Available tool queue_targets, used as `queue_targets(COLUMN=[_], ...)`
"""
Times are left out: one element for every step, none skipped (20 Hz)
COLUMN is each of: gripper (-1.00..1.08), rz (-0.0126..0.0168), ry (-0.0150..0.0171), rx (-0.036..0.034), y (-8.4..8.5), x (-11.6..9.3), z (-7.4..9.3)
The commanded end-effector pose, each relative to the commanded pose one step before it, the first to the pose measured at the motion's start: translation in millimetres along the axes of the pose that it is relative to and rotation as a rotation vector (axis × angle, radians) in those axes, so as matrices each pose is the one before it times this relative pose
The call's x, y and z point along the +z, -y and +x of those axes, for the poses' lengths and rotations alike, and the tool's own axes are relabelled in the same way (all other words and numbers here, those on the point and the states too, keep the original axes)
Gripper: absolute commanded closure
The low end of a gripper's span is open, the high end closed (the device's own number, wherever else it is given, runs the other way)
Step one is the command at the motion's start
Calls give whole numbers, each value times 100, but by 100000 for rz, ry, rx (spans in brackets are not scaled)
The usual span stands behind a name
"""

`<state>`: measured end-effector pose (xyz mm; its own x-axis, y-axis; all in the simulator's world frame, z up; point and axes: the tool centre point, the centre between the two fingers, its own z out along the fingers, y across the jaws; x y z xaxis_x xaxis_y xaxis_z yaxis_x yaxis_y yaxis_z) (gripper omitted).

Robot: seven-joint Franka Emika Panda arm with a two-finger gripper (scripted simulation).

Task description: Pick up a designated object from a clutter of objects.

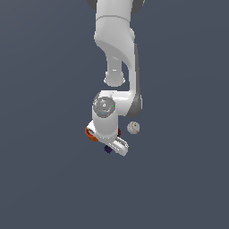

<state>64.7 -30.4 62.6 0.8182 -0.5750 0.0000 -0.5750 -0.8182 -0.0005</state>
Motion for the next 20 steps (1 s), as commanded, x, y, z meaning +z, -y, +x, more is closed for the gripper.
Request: queue_targets(gripper=[-92, -92, -92, -92, -92, -92, -92, -92, -92, -92, -92, 108, 108, 108, 108, 108, 108, 108, 108, 108], rz=[-65, 0, 3, 0, 3, 0, 5, 0, 0, 0, 0, 0, 0, 0, 0, 0, 0, 0, 0, 0], ry=[64, 0, -24, 0, -18, 0, -20, 0, 0, 0, 0, 0, 0, 0, 0, 0, 0, 0, 0, 0], rx=[128, 0, 95, 0, 67, 0, 66, 0, 0, 0, 0, 0, 0, 0, 0, 0, 0, 0, 0, 0], y=[-64, 14, -34, 15, -18, 18, -14, 21, 20, 15, 6, 0, 0, 0, 0, 0, 0, 0, 0, 0], x=[1088, 567, 542, 482, 398, 334, 250, 192, 126, 69, 21, 0, 0, 0, 0, 0, 0, 0, 0, 0], z=[-46, -28, 4, -18, 11, 0, 30, 18, 22, 20, 8, 0, 0, 0, 0, 0, 0, 0, 0, 0])
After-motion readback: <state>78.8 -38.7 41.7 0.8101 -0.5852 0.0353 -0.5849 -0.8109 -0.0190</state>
